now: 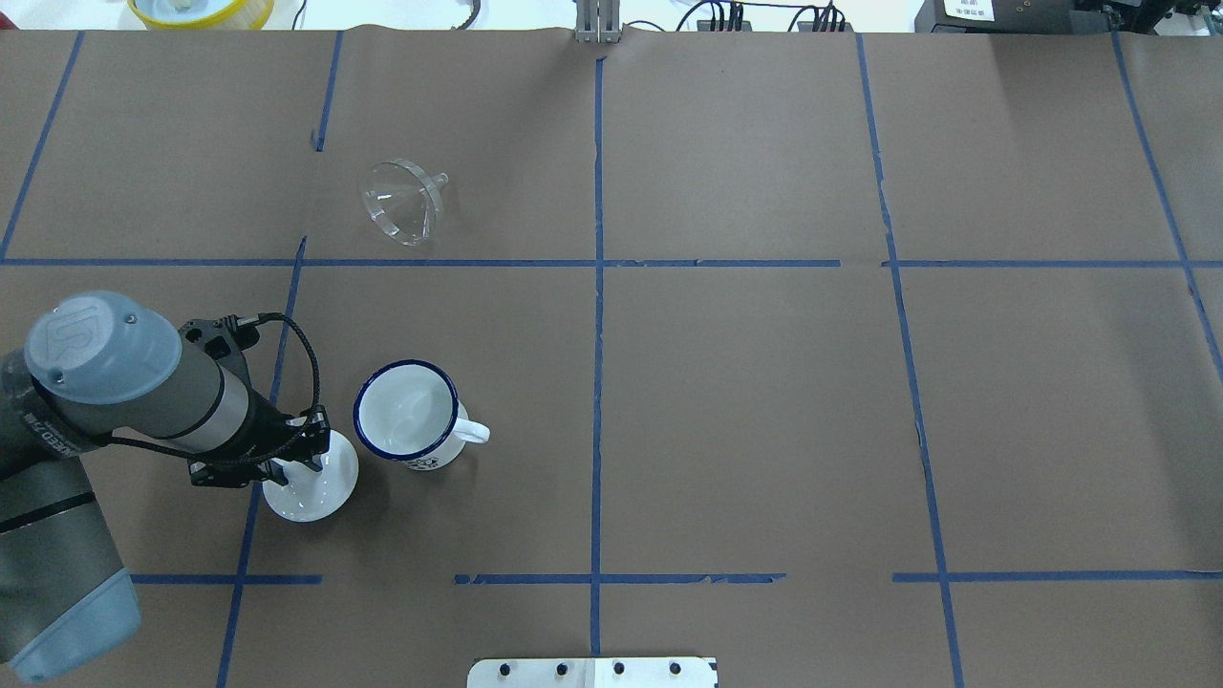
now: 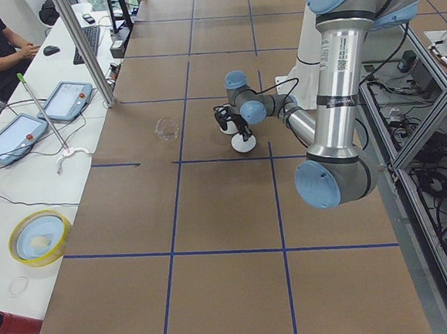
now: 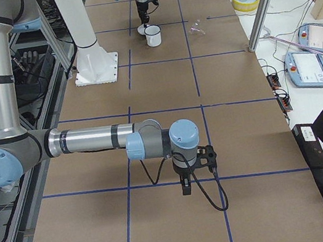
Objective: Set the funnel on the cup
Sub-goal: 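Carry the white lid beside the mug and lower it onto the table, then open the left gripper to release the lid and raise it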
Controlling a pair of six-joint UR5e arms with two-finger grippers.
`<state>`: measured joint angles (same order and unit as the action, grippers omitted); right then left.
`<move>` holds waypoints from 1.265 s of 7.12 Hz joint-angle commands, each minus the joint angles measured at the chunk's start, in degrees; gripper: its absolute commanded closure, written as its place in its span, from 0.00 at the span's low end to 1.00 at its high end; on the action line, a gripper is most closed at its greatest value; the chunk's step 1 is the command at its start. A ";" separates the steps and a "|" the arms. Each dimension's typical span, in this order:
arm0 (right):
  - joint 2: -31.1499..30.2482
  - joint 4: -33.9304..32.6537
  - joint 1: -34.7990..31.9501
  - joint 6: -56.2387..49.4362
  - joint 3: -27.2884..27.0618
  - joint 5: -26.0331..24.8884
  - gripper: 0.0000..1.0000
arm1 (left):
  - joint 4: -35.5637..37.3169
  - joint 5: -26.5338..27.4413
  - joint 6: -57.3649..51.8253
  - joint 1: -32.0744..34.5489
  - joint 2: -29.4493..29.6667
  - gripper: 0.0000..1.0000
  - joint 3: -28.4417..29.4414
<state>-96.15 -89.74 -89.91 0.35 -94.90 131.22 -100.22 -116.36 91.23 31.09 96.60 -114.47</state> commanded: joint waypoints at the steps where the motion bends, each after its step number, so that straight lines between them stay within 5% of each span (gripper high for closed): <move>1: 0.00 0.00 0.00 0.00 0.06 0.00 0.00 | -0.24 0.34 -0.17 -0.24 -0.09 1.00 0.47; 8: 0.00 0.00 0.00 0.00 -0.03 0.00 0.00 | -1.29 0.43 -0.53 -0.15 -0.27 1.00 1.70; 9: 0.00 0.00 0.00 0.00 0.06 0.00 0.00 | -1.47 0.52 -0.61 -0.15 -0.36 0.75 1.97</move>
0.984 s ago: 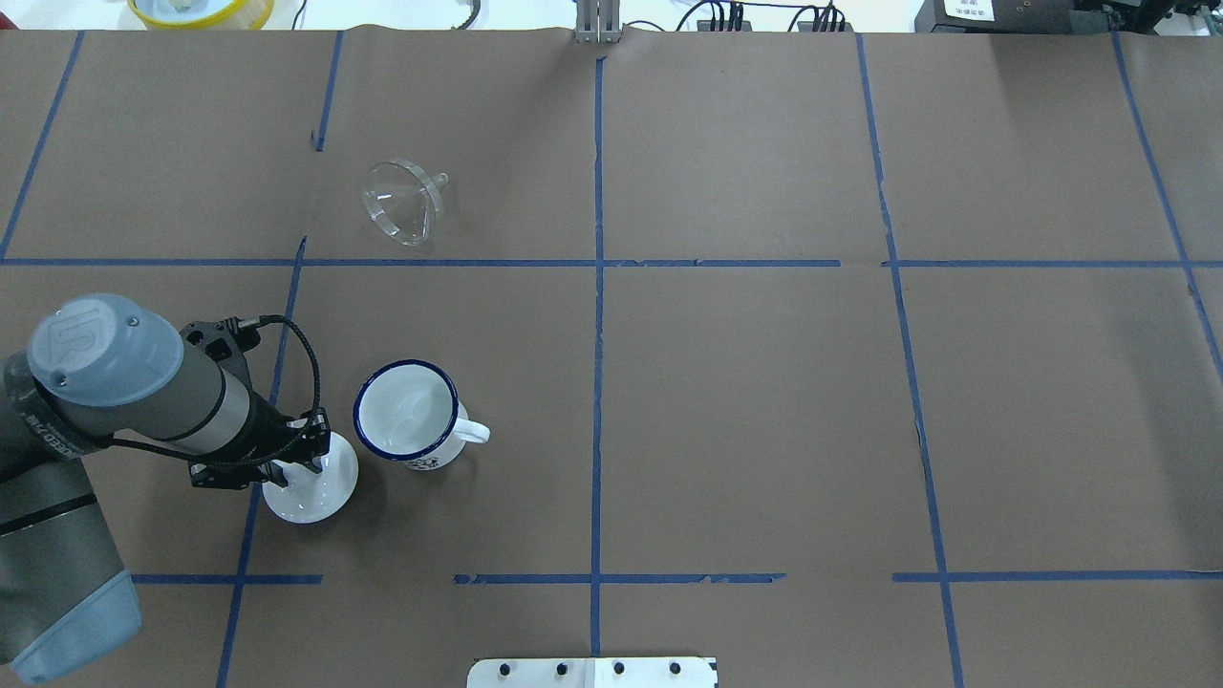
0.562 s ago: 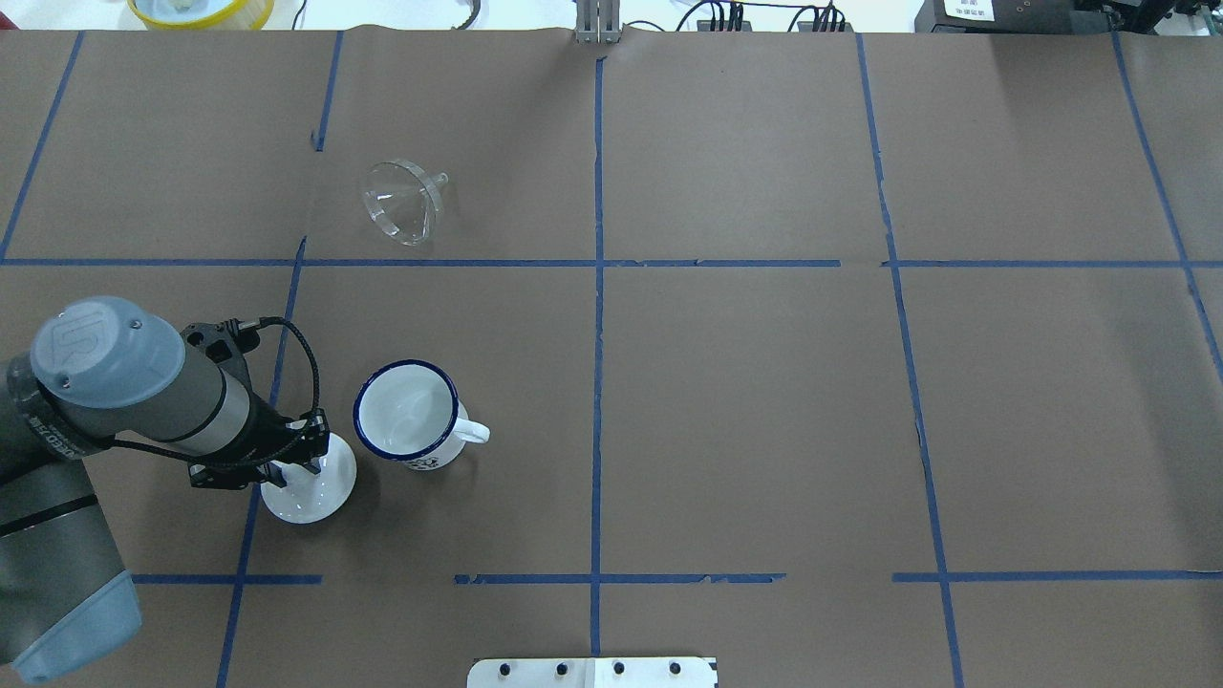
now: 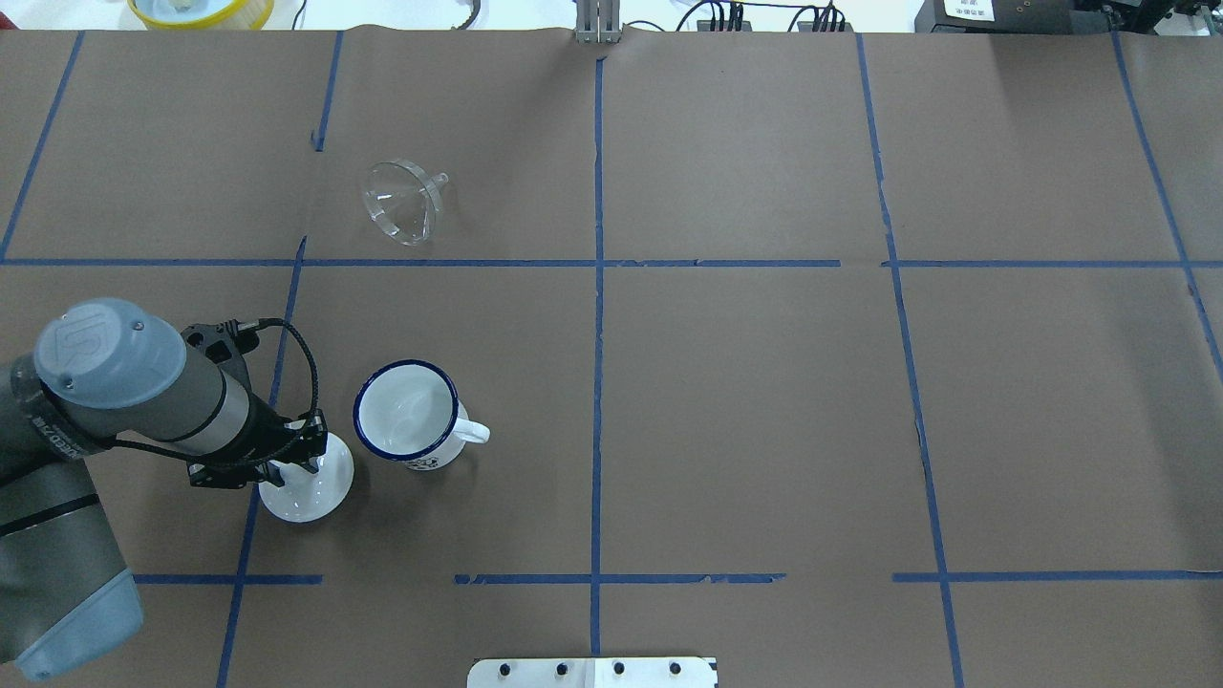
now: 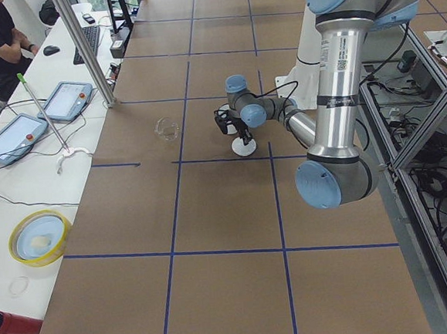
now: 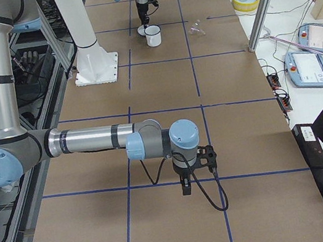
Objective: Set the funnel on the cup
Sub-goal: 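Open the left gripper to release the lid and raise it, then move the left gripper over to the clear glass funnel's stem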
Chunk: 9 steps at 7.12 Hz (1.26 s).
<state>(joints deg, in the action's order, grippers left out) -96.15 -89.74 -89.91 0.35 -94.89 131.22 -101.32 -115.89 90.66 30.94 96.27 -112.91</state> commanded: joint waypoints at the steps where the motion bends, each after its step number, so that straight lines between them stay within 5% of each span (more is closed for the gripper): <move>1: 0.00 0.00 0.00 0.00 0.06 0.00 0.00 | -0.37 0.05 0.04 -0.01 -0.03 0.01 0.84; 3: 0.00 0.00 0.00 0.00 0.06 0.00 0.00 | -0.02 -0.38 -2.05 2.09 -0.82 0.00 -0.81; 6: 0.00 0.00 0.00 0.00 -0.03 0.00 0.00 | 0.86 -1.00 -6.46 14.73 0.05 0.00 -3.20; 7: 0.00 0.00 0.00 0.00 0.06 0.00 0.00 | 0.25 -5.53 -6.55 18.50 0.32 0.00 -2.50; 9: 0.00 0.00 0.00 0.00 0.06 0.00 0.00 | -0.63 -6.45 2.25 21.61 9.67 0.00 4.49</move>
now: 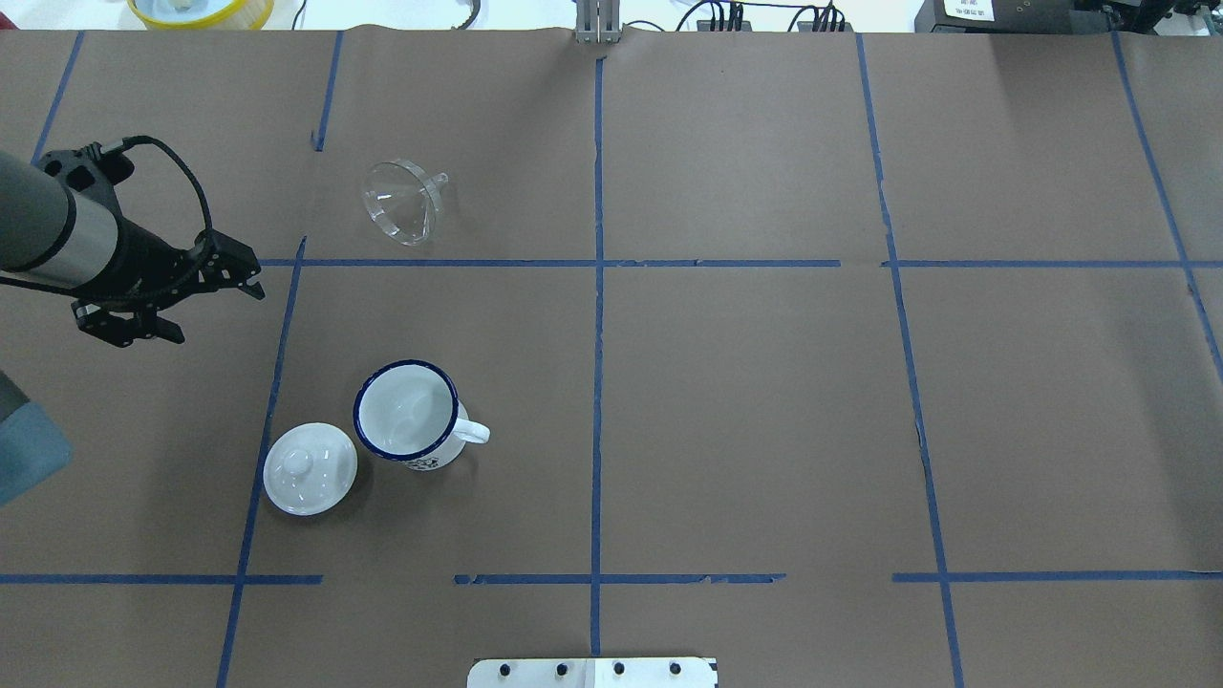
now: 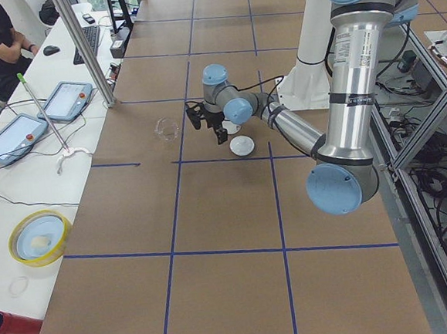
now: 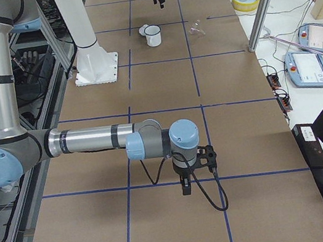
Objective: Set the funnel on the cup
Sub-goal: 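Move the left gripper over to the clear glass funnel's stem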
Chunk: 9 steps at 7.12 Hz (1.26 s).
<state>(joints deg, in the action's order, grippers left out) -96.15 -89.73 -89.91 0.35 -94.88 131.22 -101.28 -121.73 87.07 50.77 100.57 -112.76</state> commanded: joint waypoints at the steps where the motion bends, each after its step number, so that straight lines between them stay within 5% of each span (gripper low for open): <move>1: 0.00 0.00 0.00 0.00 0.05 0.00 0.00 | -7.81 -0.35 13.49 1.87 10.39 0.00 11.44; 3: 0.00 0.00 0.00 0.00 -0.04 0.00 0.00 | -27.11 5.06 30.78 1.87 10.96 0.00 17.18; 4: 0.00 0.00 0.00 0.00 0.05 0.00 0.00 | -38.53 12.93 37.93 1.26 13.66 0.00 24.96; 5: 0.00 0.00 0.00 0.00 -0.04 0.00 0.00 | -40.29 22.84 42.79 -0.92 16.30 0.00 28.70; 9: 0.00 0.00 0.00 0.00 -0.04 0.00 0.00 | -43.64 34.88 49.78 -7.62 16.41 0.00 30.31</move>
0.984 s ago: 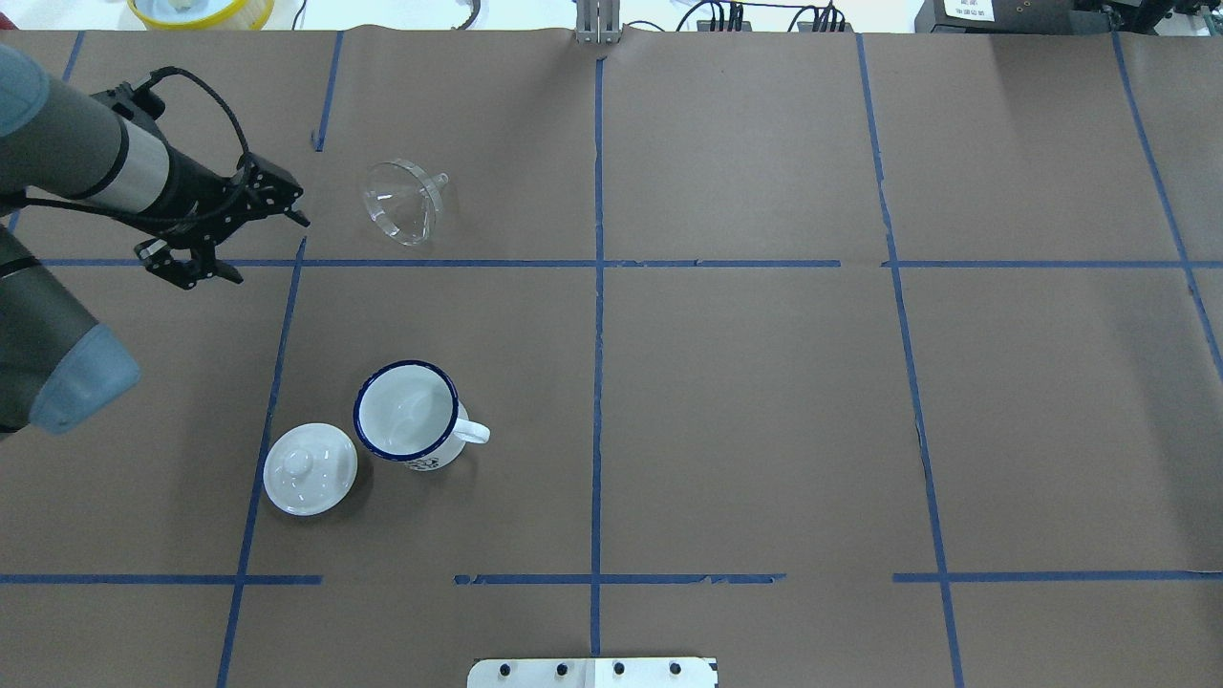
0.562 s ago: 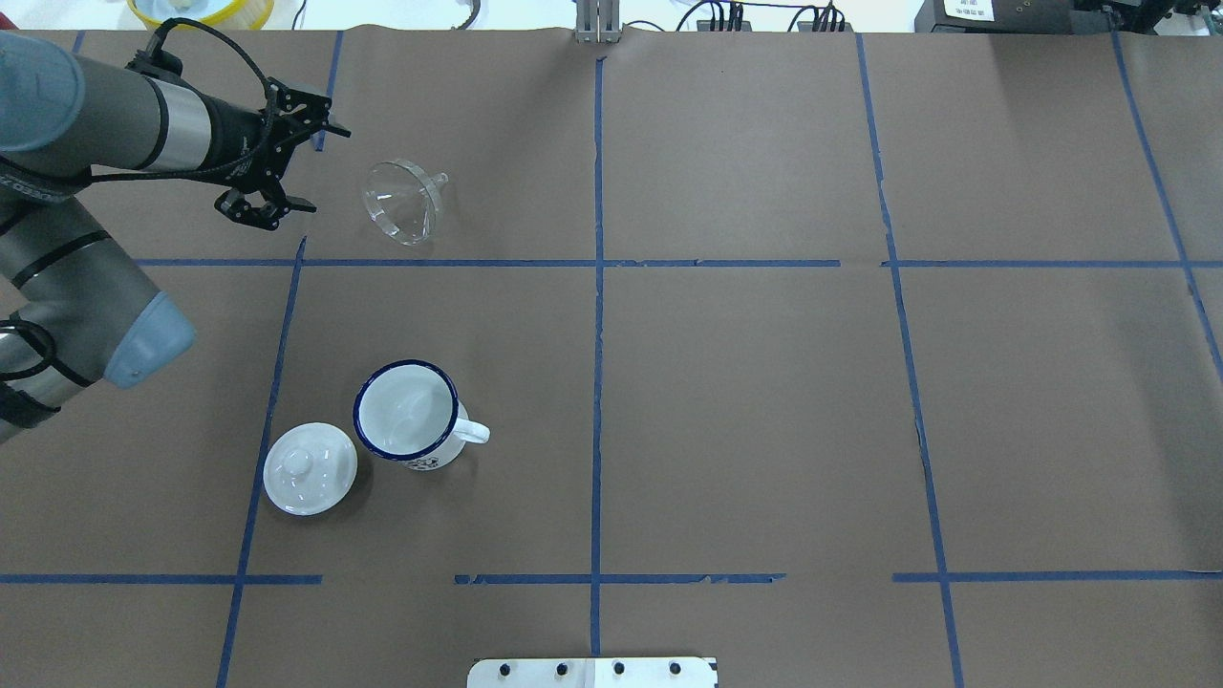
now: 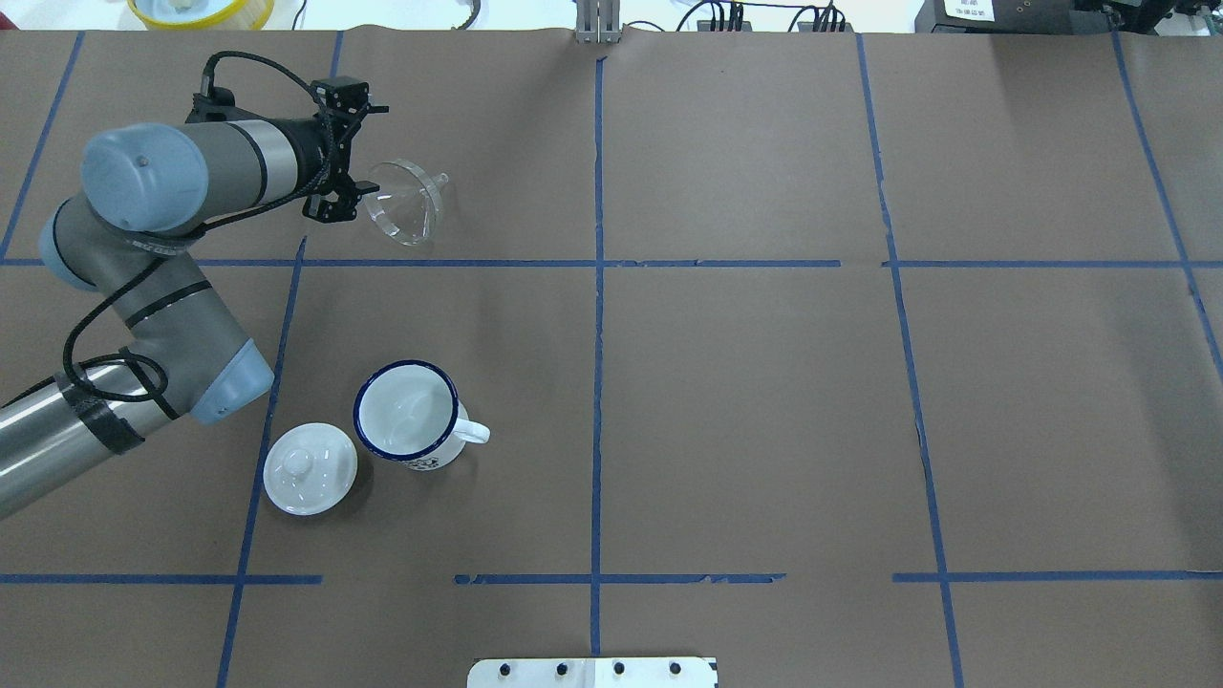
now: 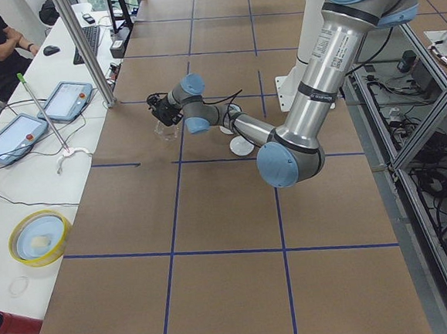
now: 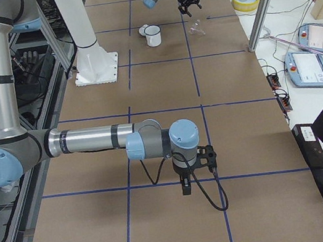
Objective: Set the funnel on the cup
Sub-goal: 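Move the left gripper over to the clear glass funnel's stem, then close the left gripper around the glass funnel's stem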
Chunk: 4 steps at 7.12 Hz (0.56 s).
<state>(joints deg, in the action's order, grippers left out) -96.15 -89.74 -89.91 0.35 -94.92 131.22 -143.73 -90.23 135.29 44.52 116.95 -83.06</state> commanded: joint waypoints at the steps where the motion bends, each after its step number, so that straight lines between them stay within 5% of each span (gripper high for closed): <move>1: 0.00 0.00 0.00 0.00 0.00 0.00 0.00 | -1.20 3.39 1.56 -1.46 0.03 0.00 1.05; 4: 0.00 0.00 0.00 0.00 0.00 0.00 0.00 | -5.33 3.57 1.29 -1.28 0.82 0.05 5.89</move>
<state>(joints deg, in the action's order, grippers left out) -96.15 -89.74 -89.91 0.35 -94.87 131.22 -147.79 -86.72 136.62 43.24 117.44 -78.43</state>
